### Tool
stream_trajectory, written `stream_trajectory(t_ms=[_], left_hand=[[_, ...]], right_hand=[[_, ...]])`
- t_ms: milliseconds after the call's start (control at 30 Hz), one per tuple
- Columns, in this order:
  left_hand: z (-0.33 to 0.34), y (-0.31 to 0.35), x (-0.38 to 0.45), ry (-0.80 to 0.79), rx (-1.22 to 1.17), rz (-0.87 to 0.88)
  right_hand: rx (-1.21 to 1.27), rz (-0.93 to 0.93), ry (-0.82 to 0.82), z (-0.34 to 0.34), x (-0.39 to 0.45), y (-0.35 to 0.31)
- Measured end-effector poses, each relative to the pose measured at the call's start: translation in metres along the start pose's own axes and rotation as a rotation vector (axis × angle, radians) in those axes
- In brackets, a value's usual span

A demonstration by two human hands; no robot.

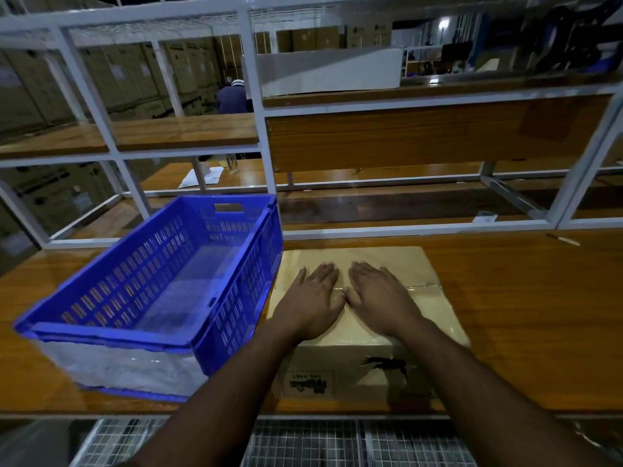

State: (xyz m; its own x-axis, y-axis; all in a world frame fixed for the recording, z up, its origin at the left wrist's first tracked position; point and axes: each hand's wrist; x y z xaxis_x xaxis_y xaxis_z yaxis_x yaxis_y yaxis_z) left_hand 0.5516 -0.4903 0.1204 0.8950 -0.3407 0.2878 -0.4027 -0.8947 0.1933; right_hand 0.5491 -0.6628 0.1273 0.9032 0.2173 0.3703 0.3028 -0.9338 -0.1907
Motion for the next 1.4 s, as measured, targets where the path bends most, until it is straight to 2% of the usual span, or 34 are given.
stream_trajectory(t_ms=[67,200,400,567,733,800,900,1000,1200,1400], left_hand=[[0.000,0.000,-0.001,0.016,0.017,-0.043],[-0.004,0.001,-0.004,0.051,0.082,-0.251],[-0.003,-0.009,-0.003,0.063,0.067,-0.251],[-0.006,-0.009,-0.004,0.098,0.084,-0.398],[-0.010,-0.009,-0.004,0.123,0.003,-0.428],[-0.011,-0.008,-0.004,0.151,-0.043,-0.518],[-0.016,-0.010,-0.002,0.163,-0.119,-0.677],[-0.017,-0.016,-0.003,0.179,-0.155,-0.705],[-0.022,-0.009,-0.021,0.316,-0.188,-0.639],[-0.040,0.002,-0.027,0.557,-0.388,-0.578]], right_hand=[[-0.026,0.074,0.004,0.003,-0.002,0.002],[-0.093,0.308,0.058,0.007,-0.003,0.008],[-0.087,0.301,0.072,0.007,0.001,0.014],[-0.157,0.401,0.088,0.009,0.000,0.020],[-0.113,0.360,0.111,0.002,0.003,0.034],[-0.149,0.391,0.087,0.002,0.000,0.038],[-0.168,0.568,0.110,0.000,0.001,0.036],[-0.124,0.652,0.179,-0.002,0.000,0.035],[-0.071,0.604,0.330,-0.011,-0.014,0.036],[0.076,0.547,0.698,-0.035,-0.021,0.029]])
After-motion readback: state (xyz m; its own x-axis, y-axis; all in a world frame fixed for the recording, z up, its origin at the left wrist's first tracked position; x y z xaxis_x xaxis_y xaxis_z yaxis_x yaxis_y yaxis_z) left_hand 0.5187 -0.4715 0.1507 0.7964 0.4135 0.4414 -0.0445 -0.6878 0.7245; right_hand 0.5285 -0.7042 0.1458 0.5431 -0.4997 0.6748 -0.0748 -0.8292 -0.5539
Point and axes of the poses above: each hand's wrist, its own x-axis towards the middle knuckle, its own z-axis out of the palm, y = z × x, and after that the axes turned 14 degrees about y, right-handed
